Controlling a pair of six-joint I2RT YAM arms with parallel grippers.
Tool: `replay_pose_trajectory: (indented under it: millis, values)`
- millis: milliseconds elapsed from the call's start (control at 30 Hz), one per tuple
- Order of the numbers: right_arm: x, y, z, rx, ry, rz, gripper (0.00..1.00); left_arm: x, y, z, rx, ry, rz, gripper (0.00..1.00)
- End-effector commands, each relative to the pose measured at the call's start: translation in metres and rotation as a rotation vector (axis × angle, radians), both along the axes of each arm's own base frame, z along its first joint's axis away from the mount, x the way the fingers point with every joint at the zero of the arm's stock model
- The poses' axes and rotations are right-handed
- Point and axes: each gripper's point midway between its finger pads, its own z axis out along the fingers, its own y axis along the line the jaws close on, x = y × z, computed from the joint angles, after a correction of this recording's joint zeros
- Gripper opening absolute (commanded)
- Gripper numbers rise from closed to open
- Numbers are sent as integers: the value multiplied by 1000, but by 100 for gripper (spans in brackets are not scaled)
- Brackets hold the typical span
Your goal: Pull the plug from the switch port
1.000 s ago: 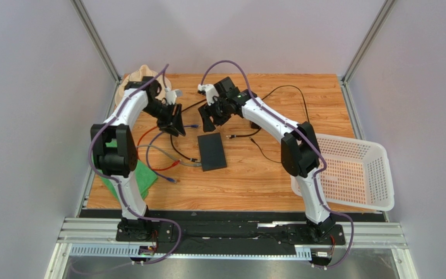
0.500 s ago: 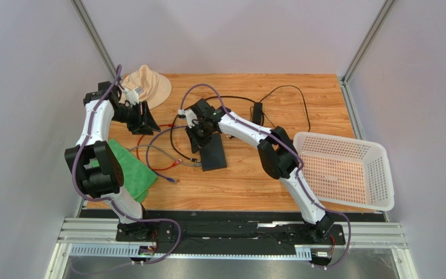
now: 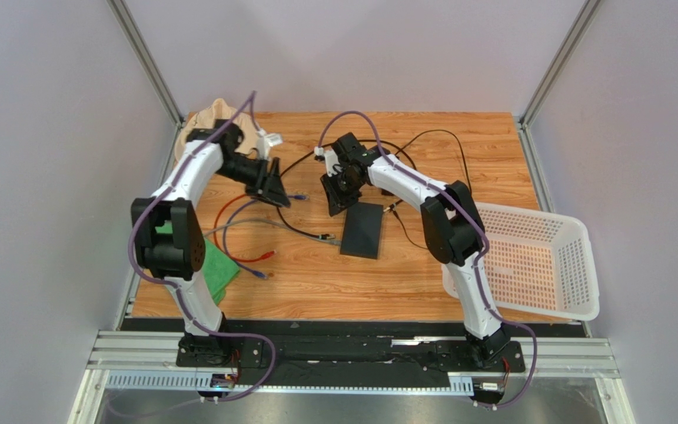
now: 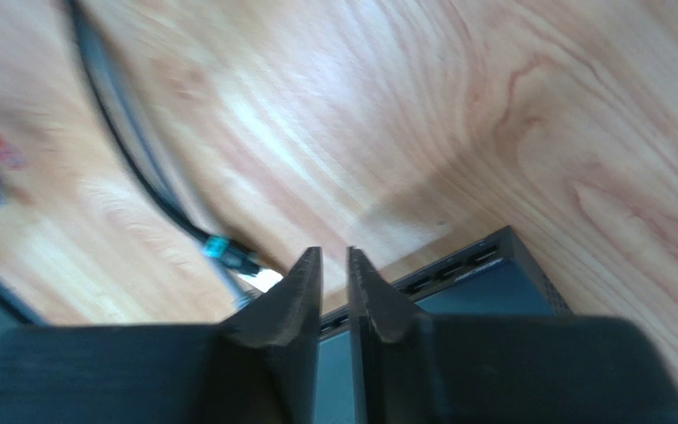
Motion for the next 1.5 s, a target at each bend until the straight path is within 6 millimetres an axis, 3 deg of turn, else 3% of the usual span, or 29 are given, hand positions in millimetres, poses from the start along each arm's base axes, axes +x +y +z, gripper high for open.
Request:
replay_pose_trajectory:
  millis: [0,67,133,233,367,533,700,800,1133,1467]
  values:
    - [-6,31,127,209,-203,134,30,-21,-56,-12,-111,14,-230,57]
    - [-13,20,139,196,-236,160,35,-14,-71,-18,-140,29,-235,57]
    - [-32,-1,133,155,-223,162,35,-3,-84,-27,-153,39,-258,57]
    - [-48,-36,106,54,-199,110,32,8,-109,-36,-167,51,-307,57]
    - [-56,-70,89,-11,-166,50,31,7,-139,-52,-152,77,-384,57]
    - [-60,-91,80,-7,-93,-11,30,4,-149,-83,-119,133,-382,57]
    - [-64,-98,72,-4,-58,-28,31,-1,-143,-114,-23,153,-383,57]
    - [-67,-96,68,7,-44,-30,32,-2,-143,-121,-16,157,-376,57]
    - [-74,-108,54,-43,-35,-28,34,-22,-159,-131,-50,206,-431,54]
    - [-78,-117,47,-81,-40,-25,38,-47,-142,-146,32,239,-467,52]
